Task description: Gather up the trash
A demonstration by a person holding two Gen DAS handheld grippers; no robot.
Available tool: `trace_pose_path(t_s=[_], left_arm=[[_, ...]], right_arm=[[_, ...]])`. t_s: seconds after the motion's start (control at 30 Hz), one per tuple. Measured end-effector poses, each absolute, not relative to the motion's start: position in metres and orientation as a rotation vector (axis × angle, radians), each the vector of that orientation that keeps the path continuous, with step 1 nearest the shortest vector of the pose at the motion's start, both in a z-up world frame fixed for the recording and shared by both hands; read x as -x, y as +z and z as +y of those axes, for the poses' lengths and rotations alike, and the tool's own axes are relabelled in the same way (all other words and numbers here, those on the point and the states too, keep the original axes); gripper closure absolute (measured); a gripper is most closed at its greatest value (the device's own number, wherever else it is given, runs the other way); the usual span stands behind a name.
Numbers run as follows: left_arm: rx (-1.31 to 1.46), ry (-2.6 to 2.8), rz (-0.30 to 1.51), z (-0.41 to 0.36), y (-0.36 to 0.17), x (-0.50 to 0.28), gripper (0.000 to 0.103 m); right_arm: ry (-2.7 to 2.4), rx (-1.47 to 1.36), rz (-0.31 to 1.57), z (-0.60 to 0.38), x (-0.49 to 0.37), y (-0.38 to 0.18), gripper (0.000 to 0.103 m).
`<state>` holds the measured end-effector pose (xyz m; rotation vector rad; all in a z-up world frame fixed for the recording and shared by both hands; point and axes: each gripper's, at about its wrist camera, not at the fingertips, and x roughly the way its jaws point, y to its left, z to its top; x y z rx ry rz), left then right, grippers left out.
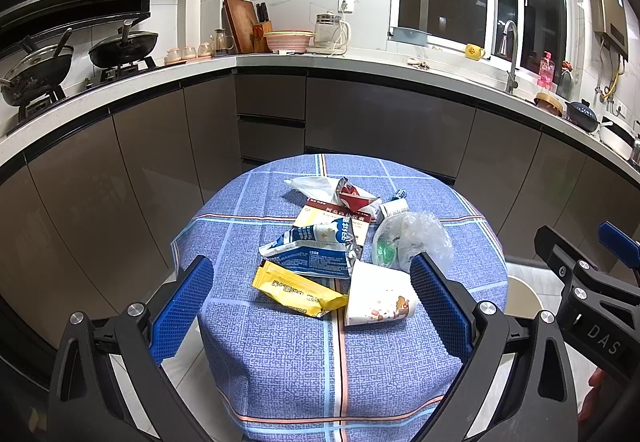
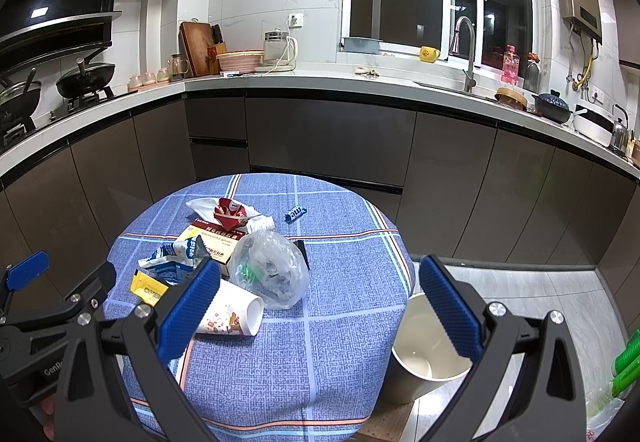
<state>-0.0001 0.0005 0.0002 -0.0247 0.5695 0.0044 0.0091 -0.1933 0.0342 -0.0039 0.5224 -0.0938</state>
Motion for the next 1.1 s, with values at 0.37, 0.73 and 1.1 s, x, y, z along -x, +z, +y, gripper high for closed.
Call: trace_pose_path(t_s=[0.37, 0.73, 1.1], left_arm=[[0.026, 0.003, 0.570, 0.0011, -0.0002, -0.0017, 0.008], [0.025, 0.004, 0.570, 0.0011, -0.0002, -0.0017, 0.008], [0.025, 0.003, 0.569, 0.0000, 0.0026, 0.0019, 0.008]], right_arm=[[-0.094, 0.004, 0.522, -0.1935, -0.0086, 0.0343, 0.003], [-0.094, 0.005, 0.522, -0.1929, -0.0086, 0.0348, 0.003], [-0.094, 0.005, 0.521, -0.1932, -0.0086, 0.0351, 0.003]])
